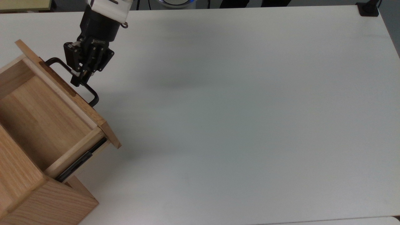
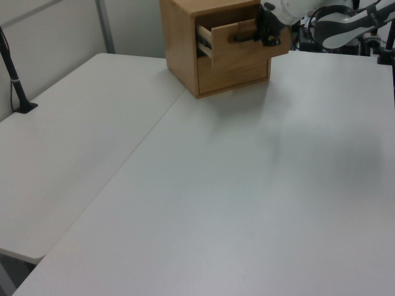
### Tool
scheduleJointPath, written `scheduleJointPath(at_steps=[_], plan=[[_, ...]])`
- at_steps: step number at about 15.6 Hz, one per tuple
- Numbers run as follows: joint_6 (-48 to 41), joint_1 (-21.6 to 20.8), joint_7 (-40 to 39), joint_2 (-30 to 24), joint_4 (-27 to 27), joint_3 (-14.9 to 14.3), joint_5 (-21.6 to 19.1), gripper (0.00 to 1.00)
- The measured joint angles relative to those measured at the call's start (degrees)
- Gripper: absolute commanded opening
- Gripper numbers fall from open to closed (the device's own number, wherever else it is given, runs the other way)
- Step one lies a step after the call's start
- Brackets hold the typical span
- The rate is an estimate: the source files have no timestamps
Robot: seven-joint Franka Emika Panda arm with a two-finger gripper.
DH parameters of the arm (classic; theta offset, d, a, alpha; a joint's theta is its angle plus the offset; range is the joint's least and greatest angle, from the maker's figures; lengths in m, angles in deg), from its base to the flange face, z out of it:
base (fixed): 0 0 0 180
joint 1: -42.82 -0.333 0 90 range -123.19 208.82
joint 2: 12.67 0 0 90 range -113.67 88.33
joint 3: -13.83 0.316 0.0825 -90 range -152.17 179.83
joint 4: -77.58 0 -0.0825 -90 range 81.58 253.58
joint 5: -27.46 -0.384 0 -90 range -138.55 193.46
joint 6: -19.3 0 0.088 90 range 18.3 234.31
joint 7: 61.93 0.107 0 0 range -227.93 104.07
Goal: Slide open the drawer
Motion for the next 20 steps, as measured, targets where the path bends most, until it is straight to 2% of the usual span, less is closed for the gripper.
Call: scheduleJointPath(at_steps=[2,4,8,14,15,17,19,20], plan=[[-1.2,-0.6,0.6,-0.5,0.3,0.0,0.0,0.21],[-1.9,-0.8,0.8,-0.7,0.4,0.0,0.0,0.61],[-3.7,-1.9,4.0,-0.9,0.5,0.0,-0.1,0.79],[-4.9,-2.9,5.2,-2.7,0.5,0.0,-2.8,0.81],[-5.8,-3.0,5.2,-3.1,0.5,0.0,-3.6,0.88],[-9.4,-4.2,5.2,-4.1,0.5,0.0,-7.2,0.91],[-15.7,-6.6,5.2,-5.4,-0.1,0.1,-14.6,1.0],[-20.1,-8.2,5.2,-6.1,-1.0,0.1,-19.4,1.0]])
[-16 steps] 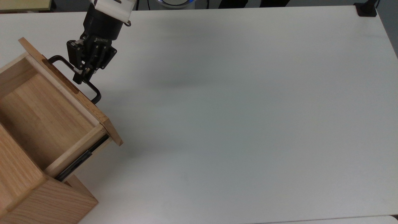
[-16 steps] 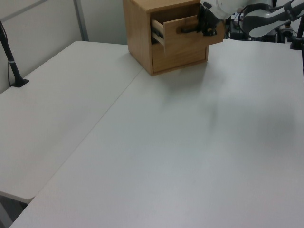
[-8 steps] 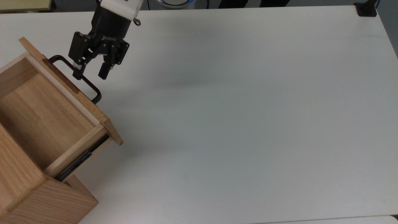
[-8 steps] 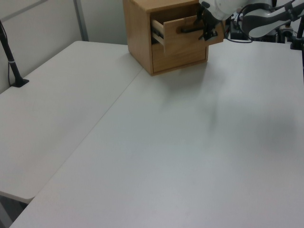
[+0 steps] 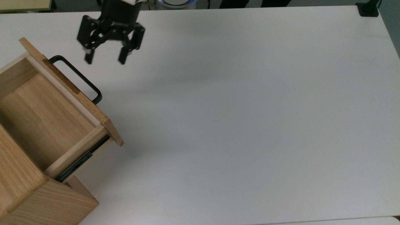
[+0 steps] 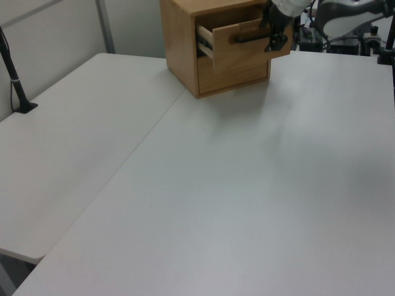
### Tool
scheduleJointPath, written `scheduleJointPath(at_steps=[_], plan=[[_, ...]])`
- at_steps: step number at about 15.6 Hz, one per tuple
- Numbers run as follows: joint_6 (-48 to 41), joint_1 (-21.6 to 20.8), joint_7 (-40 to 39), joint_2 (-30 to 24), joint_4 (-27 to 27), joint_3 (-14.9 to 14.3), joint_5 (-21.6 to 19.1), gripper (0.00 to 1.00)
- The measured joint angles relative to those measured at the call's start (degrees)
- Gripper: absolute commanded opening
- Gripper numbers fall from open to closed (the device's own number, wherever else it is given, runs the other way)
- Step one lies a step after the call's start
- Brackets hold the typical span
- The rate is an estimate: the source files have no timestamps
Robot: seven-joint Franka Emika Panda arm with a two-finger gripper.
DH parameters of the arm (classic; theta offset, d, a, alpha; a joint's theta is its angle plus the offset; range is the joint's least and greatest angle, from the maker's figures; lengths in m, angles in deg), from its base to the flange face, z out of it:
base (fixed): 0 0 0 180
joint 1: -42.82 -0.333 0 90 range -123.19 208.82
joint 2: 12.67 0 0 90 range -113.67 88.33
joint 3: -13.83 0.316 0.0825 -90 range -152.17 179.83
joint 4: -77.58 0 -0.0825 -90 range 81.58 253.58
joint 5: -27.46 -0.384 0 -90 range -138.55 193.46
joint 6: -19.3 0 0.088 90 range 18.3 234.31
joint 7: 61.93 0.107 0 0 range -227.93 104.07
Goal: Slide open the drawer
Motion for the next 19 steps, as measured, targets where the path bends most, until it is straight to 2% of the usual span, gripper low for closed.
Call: scheduleJointPath(at_steps=[2,4,7,9,12,15,19], plan=[[-10.0,-2.6,0.0,-1.3,-3.2,0.1,-9.8,1.0],[-19.3,-3.7,0.0,-2.4,-6.8,0.2,-17.7,1.0],[-27.8,-4.5,2.2,-3.5,-9.6,0.2,-24.4,1.0],[-30.4,-5.5,9.1,-3.5,-10.2,0.2,-26.2,1.0],[-32.4,-7.5,20.4,-2.9,-10.2,0.2,-26.4,1.0],[-32.7,-7.5,23.5,-1.2,-10.1,0.0,-26.7,1.0],[-33.8,-6.4,23.7,0.4,-10.4,-0.9,-30.1,1.0]])
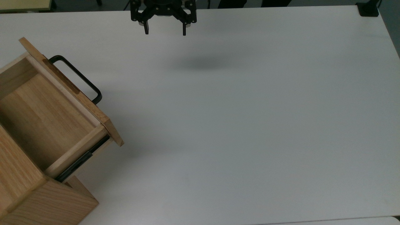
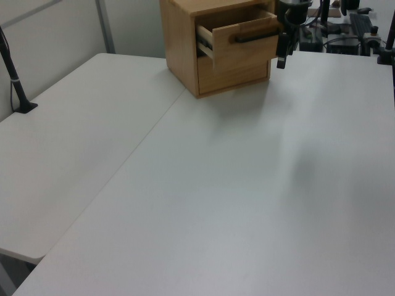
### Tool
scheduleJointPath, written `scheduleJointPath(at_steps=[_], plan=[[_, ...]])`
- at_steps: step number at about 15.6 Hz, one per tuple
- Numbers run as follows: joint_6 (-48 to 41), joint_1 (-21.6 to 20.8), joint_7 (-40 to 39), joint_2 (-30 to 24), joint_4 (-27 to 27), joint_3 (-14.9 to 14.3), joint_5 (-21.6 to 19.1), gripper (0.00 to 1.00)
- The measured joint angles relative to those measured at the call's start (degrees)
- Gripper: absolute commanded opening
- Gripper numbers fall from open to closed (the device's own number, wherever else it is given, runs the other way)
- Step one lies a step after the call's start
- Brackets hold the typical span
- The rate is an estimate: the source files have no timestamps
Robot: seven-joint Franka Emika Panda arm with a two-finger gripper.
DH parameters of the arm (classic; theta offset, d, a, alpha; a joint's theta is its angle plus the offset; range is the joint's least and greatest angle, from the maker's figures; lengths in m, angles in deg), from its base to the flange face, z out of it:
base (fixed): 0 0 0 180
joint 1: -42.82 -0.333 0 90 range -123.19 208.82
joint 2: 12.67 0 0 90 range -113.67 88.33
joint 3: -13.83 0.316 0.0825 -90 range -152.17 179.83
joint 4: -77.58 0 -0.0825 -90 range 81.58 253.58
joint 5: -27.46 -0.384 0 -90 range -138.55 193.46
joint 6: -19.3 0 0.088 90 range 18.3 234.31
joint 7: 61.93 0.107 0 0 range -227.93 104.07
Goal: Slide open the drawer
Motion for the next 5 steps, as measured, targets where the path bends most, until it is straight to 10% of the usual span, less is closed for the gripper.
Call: scheduleJointPath(at_steps=[5], plan=[[-6.6,2.6,-0.1,1.6,-3.9,0.0,-1.5,1.0]])
